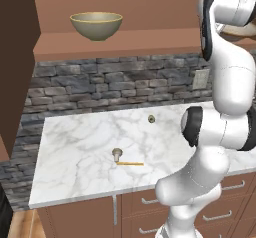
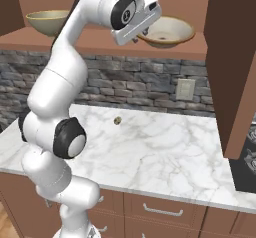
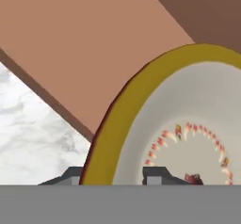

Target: Pick both bowls and place them on the counter. Then place the mushroom in one bowl and place the cream cheese stick in the other bowl.

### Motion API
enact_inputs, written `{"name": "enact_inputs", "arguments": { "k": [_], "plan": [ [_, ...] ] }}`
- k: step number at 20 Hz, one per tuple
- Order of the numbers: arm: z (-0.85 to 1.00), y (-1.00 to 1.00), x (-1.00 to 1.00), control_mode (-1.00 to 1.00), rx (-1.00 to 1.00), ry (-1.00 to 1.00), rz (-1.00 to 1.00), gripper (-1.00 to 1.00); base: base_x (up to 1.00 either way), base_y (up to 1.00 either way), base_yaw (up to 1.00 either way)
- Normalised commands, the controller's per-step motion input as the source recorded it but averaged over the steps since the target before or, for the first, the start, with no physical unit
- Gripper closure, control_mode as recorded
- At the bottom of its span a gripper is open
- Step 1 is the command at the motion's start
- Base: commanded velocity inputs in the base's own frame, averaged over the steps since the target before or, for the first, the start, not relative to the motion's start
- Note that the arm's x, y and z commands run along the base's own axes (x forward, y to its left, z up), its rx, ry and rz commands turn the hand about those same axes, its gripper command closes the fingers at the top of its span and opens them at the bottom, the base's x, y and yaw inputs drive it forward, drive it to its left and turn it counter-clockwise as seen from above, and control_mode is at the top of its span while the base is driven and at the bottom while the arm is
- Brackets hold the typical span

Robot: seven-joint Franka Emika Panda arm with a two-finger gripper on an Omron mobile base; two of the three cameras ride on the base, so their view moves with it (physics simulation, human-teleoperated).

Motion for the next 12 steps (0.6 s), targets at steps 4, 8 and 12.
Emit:
{"name": "enact_inputs", "arguments": {
  "k": [4,8,12],
  "plan": [
    [-0.08,0.52,-1.0,-1.0,-0.03,0.0,0.11,1.0,0.0,0.0,0.0],
    [-0.14,0.45,-1.0,-1.0,-0.01,0.0,0.08,1.0,0.0,0.0,0.0],
    [-0.26,0.4,-1.0,-1.0,-0.02,0.0,0.06,1.0,0.0,0.0,0.0]
  ]
}}
